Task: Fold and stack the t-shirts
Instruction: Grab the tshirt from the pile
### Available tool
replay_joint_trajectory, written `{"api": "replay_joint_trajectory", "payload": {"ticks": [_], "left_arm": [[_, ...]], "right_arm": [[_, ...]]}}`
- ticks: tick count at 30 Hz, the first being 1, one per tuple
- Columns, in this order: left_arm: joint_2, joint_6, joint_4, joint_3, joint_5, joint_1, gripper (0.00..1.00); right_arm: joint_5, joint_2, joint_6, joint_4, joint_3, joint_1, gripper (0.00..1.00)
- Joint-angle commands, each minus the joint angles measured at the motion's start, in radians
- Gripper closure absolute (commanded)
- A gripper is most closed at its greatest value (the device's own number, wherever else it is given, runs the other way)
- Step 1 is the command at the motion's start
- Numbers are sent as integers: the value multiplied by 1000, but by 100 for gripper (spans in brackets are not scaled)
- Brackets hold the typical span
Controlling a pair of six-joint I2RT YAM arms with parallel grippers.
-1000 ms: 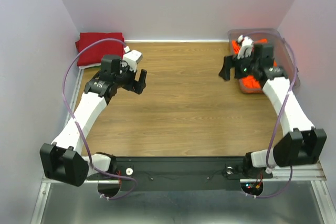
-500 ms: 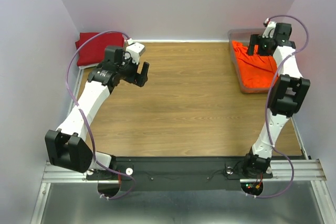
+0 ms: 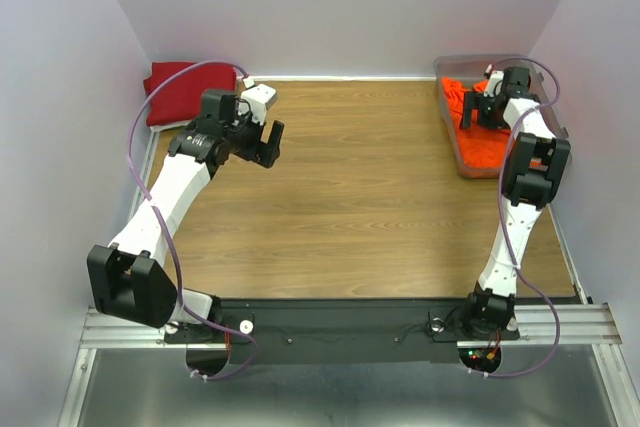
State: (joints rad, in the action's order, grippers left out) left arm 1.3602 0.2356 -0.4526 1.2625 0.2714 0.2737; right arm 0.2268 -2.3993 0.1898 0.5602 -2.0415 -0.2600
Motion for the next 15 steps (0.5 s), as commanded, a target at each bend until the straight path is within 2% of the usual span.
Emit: {"api": "replay_joint_trajectory", "payload": {"ticks": [1, 3, 4, 6, 7, 8, 9, 10, 11, 15], "left_arm": [[-7, 21, 26, -17, -17, -1, 1], [-7, 21, 29, -17, -20, -4, 1], [-7, 24, 29, -15, -18, -2, 1], [-9, 27, 31, -14, -18, -4, 1], [-9, 28, 31, -9, -18, -5, 1], [-9, 28, 26, -2, -18, -5, 1], [-9, 31, 23, 3, -15, -7, 1], [-10, 33, 23, 6, -17, -8, 1], [-16, 34, 20, 9, -17, -8, 1], [-29, 37, 17, 26, -15, -10, 1]], "right_arm": [[-20, -27, -6, -9, -3, -1, 1], [-29, -26, -6, -9, 16, 1, 8], [-38, -27, -7, -8, 18, 1, 21], [-50, -18, -4, -6, 26, -1, 42], [-53, -9, 3, -6, 33, -1, 59], [-58, 17, 10, -3, 40, -1, 68], [-60, 34, 26, -3, 43, -1, 88], [-70, 54, 33, -2, 50, -1, 97], [-76, 90, 40, 3, 50, -2, 99], [-64, 230, 51, 6, 40, -19, 99]]}}
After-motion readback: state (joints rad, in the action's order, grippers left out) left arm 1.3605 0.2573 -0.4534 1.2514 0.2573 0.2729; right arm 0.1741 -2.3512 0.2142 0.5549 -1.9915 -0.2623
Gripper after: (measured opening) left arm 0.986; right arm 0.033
